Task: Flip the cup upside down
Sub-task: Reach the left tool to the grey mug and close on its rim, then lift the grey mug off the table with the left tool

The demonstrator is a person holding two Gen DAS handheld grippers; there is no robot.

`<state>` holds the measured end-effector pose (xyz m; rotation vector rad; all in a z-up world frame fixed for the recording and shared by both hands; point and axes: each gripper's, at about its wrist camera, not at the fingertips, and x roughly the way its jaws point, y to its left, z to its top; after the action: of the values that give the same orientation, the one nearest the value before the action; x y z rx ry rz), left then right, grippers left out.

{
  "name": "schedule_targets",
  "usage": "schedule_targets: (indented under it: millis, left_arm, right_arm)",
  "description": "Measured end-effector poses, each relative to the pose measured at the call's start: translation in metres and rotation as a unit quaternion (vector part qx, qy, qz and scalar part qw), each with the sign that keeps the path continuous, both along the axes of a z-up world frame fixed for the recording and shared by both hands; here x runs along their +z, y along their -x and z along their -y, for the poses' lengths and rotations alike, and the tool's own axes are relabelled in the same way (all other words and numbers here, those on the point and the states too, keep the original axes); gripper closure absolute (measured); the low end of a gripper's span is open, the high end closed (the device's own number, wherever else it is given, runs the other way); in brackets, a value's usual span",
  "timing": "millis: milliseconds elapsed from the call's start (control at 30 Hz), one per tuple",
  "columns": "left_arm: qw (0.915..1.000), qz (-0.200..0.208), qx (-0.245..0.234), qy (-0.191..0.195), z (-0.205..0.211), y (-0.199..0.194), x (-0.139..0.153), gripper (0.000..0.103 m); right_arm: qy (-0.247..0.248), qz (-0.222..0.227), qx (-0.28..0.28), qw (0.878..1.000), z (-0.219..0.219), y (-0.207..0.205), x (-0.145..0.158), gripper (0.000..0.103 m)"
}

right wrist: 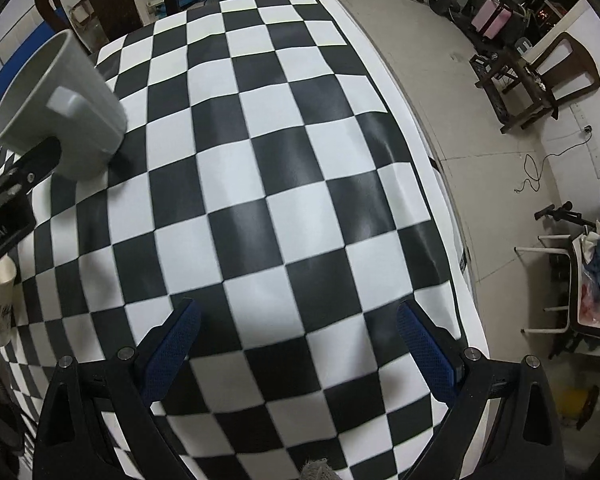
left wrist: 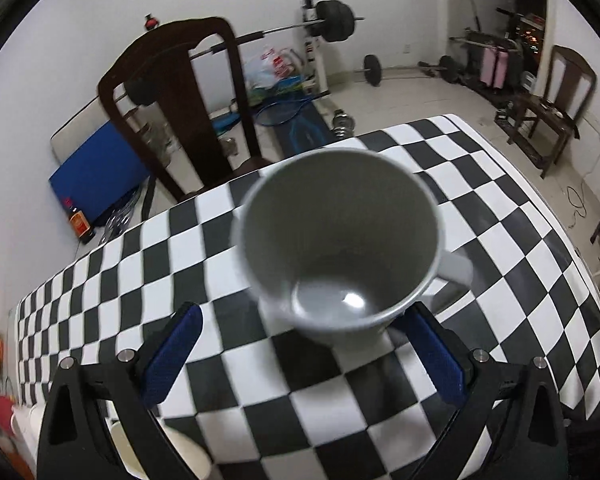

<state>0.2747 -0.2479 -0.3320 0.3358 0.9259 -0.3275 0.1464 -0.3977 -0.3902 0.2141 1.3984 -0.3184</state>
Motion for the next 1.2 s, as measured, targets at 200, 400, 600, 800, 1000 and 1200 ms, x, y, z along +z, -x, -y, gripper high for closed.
schedule_targets:
  millis: [200, 400, 600, 800, 1000, 1200]
  left_arm:
    - [0.9995, 0.02, -0.024, 0.01, 0.013, -0.007, -0.005, 0.021]
    - [0.9983, 0.049, -0.026, 0.018, 0.016, -0.011, -0.004, 0.022]
    - [0.9972, 0.067, -0.017, 0.029, 0.011, -0.007, 0.004, 0.023]
    - [0.9958, 0.081, -0.012, 0.041, 0.001, 0.007, 0.024, 0.023]
    - [0.9956, 0.078, -0.011, 0.05, -0.015, 0.032, 0.056, 0.023]
    - [0.9985, 0.035, -0.022, 0.034, -0.039, 0.085, 0.096, 0.023]
  right_arm:
    - [0.006, 0.009, 0.013, 1.0, 0.015, -0.008, -0.012, 0.003]
    - [0.012, 0.007, 0.009, 1.0, 0.038, -0.008, -0.024, 0.003]
    - [0.018, 0.005, 0.01, 1.0, 0.047, 0.003, -0.028, 0.003]
    - [0.018, 0.008, 0.007, 1.0, 0.044, 0.022, -0.019, 0.003]
    - [0.013, 0.013, 0.007, 1.0, 0.034, 0.049, 0.003, 0.003]
    - [-0.002, 0.007, 0.012, 1.0, 0.019, 0.097, 0.033, 0.003]
